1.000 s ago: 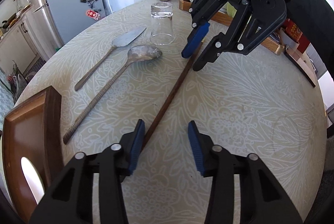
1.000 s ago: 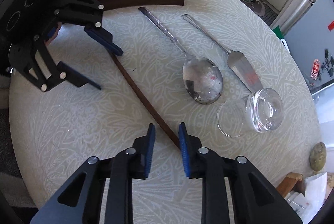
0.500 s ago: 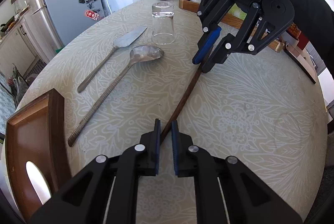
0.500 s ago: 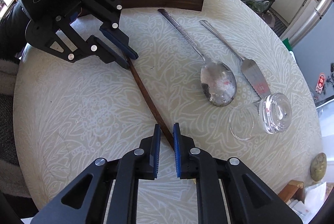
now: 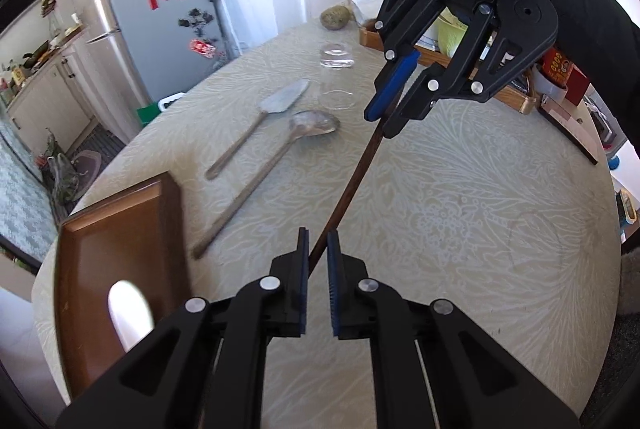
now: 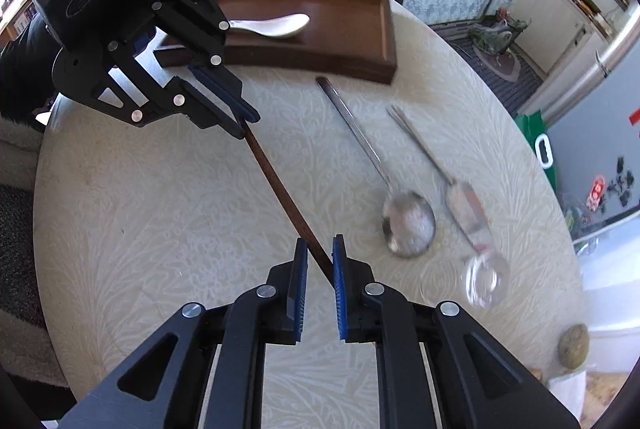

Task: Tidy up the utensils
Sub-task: 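Close the left gripper on the chopsticks and lift them, then lower the chopsticks into the wooden tray and open the left gripper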

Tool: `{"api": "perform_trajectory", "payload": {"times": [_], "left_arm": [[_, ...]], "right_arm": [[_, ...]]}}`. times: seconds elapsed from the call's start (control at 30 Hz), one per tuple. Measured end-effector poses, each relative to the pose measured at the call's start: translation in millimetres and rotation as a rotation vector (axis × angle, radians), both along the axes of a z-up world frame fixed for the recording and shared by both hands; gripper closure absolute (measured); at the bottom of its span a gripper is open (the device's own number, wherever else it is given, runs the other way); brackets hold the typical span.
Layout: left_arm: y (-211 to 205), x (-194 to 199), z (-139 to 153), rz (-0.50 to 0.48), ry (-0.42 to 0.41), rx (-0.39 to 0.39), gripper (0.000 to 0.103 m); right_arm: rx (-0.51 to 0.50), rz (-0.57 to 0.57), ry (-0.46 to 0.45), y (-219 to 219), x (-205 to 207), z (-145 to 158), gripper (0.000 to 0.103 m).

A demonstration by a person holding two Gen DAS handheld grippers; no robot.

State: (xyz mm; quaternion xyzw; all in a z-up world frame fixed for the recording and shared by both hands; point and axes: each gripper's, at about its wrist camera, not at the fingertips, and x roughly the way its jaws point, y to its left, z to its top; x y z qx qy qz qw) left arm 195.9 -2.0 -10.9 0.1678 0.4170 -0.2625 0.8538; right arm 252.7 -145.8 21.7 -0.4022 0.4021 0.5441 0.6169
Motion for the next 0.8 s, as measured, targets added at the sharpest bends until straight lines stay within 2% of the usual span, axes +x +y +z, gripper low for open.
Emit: {"api": "perform_trajectory", "payload": {"times": [0.27,0.5,0.57,0.67,0.7,0.8], "left_arm": [[72,-29,11,0.122,-0.032,0.000,0.094],[140,-44,5,0.236,-0.030,0.005,0.096],[155,-44,4,0.254,-0.022,-0.011,0.097],[172,-42,3,0.273,-0.024,-0.021,0.097],[176,-41,2,0.278,-0.023,-0.025,0.097],[189,-35,-6,0.291,-0.011,-0.046,0.097]], "right_arm": [[-0.003,0.109,-0.025,86,-17,13,0.090],[-0.035,0.217,-0.050,177,-27,12,0.090],[-0.036,0.232,-0.065,201,-27,13,0.097],[-0.061,0.241,-0.091,228,-20,8,0.096],[-0.062,0.234,-0.091,235,-16,5,0.103],[-0.095,0.238,-0.088,254,-8,-10,0.103]]}}
